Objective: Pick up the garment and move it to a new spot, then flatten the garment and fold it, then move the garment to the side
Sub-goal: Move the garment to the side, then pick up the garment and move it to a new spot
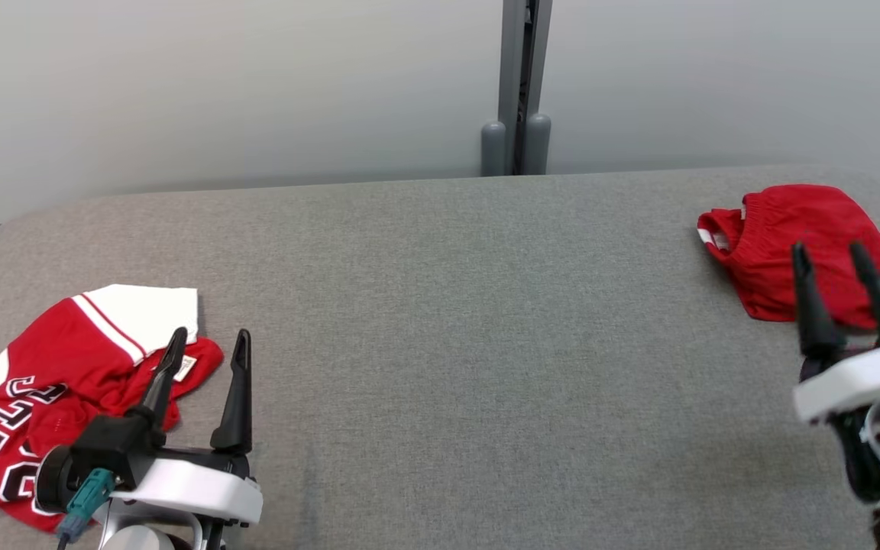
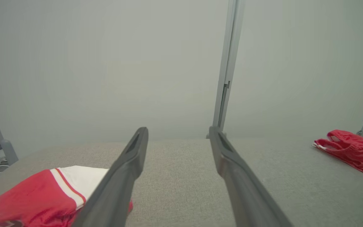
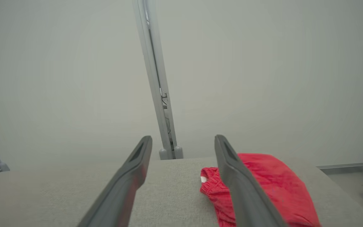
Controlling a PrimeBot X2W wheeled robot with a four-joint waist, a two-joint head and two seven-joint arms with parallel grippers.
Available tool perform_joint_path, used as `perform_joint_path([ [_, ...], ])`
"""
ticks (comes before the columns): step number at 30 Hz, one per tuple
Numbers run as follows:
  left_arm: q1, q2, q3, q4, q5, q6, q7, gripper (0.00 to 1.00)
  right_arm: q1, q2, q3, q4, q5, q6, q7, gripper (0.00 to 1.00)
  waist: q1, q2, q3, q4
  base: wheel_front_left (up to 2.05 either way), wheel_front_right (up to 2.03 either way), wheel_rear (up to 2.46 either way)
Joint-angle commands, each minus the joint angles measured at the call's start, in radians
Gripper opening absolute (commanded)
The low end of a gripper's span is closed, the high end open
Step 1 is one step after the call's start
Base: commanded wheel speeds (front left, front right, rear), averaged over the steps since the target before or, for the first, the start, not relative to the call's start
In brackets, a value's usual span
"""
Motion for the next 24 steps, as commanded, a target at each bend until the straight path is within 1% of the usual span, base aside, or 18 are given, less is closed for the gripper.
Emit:
perform_joint_path([
  [1,0.010,0.007,0.007,0.000,-0.002,0.003,-0.003,1.00,0.026,0.009,-0.013,-0.026,-0.013,0.001,-0.001,1.00,0.0000,0.0000,-0.006,0.007,0.00,0.00,0.00],
  [4,0.023,0.004,0.012,-0.004,-0.001,0.008,-0.003,1.00,0.125,0.049,-0.042,-0.102,-0.047,0.001,0.004,1.00,0.0000,0.0000,-0.011,0.015,0.00,0.00,0.00],
  [8,0.040,0.005,0.029,-0.002,0.002,0.018,-0.003,1.00,0.218,0.091,-0.076,-0.202,-0.093,0.001,0.002,1.00,0.0000,0.0000,-0.016,0.022,0.00,0.00,0.00],
  [10,0.049,-0.004,0.026,-0.006,0.009,0.027,-0.003,1.00,0.264,0.110,-0.097,-0.244,-0.122,0.001,0.001,1.00,0.0000,0.0000,-0.019,0.027,0.00,0.00,0.00],
  [18,0.089,-0.020,0.038,-0.027,0.039,0.046,-0.003,1.00,0.372,0.190,-0.157,-0.368,-0.206,0.001,-0.002,1.00,0.0000,0.0000,-0.022,0.024,0.00,0.00,0.00],
  [20,0.095,-0.023,0.045,-0.036,0.044,0.048,-0.003,1.00,0.388,0.206,-0.168,-0.396,-0.220,0.001,-0.001,1.00,0.0000,0.0000,-0.021,0.021,0.00,0.00,0.00],
  [24,0.107,-0.037,0.059,-0.046,0.057,0.041,-0.003,1.00,0.414,0.227,-0.178,-0.414,-0.241,0.001,-0.001,1.00,0.0000,0.0000,-0.013,0.017,0.00,0.00,0.00],
])
